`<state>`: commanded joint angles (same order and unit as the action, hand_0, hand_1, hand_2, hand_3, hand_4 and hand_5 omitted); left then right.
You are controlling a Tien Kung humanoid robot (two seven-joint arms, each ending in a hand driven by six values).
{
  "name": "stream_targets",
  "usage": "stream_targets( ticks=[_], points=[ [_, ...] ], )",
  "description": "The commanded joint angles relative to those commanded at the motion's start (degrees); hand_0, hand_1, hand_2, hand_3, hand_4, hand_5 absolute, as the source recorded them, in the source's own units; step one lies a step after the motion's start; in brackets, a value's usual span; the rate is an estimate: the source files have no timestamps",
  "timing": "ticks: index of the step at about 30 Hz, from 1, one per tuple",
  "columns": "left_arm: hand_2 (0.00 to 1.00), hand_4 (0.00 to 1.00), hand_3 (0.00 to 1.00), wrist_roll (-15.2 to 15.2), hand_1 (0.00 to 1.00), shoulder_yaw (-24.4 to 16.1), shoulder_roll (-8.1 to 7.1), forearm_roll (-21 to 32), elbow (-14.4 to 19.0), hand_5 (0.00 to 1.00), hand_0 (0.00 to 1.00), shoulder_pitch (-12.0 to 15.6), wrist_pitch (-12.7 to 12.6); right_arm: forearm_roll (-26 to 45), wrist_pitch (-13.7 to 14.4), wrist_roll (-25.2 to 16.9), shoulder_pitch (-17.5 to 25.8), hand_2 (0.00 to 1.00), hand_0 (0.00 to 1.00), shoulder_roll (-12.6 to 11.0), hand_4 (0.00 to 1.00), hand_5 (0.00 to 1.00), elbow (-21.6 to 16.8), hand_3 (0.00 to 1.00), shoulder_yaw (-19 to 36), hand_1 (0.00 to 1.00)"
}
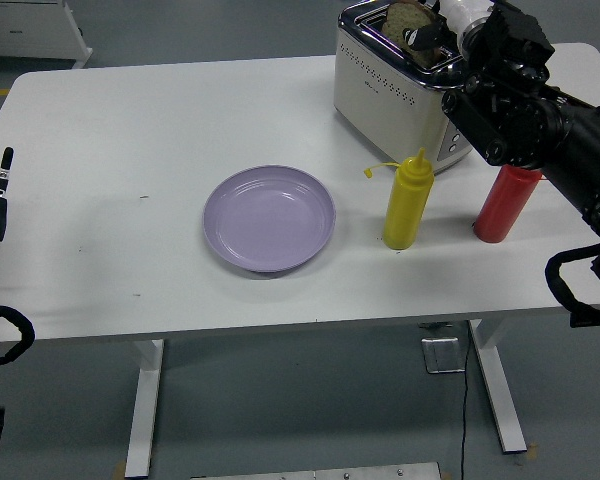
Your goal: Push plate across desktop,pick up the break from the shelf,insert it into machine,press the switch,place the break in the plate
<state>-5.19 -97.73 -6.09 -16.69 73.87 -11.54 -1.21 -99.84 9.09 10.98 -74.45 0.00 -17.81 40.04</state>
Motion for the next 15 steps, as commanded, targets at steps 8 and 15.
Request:
stream_targets(
  ticks=[8,15],
  points=[
    [0.908,0.656,0.793,0.01,0.915,0.07,0.03,0.0,-0.04,0.998,0.854,-0.06,0.01,0.1,-0.89,-2.05,0.03,0.479,0.312,0.0,0.631,0.173,-0.59,0.567,-1.72,0.396],
    [0.908,0.656,0.793,0.0,0.915,0.11,0.03,0.01,-0.08,0.998,0.854,-0.02,0.0,-1.96,-0.44,-2.99,-0.07,0.467,0.278,0.0,0.584,0.146,-0.89,0.522,-2.59,0.377]
  ],
)
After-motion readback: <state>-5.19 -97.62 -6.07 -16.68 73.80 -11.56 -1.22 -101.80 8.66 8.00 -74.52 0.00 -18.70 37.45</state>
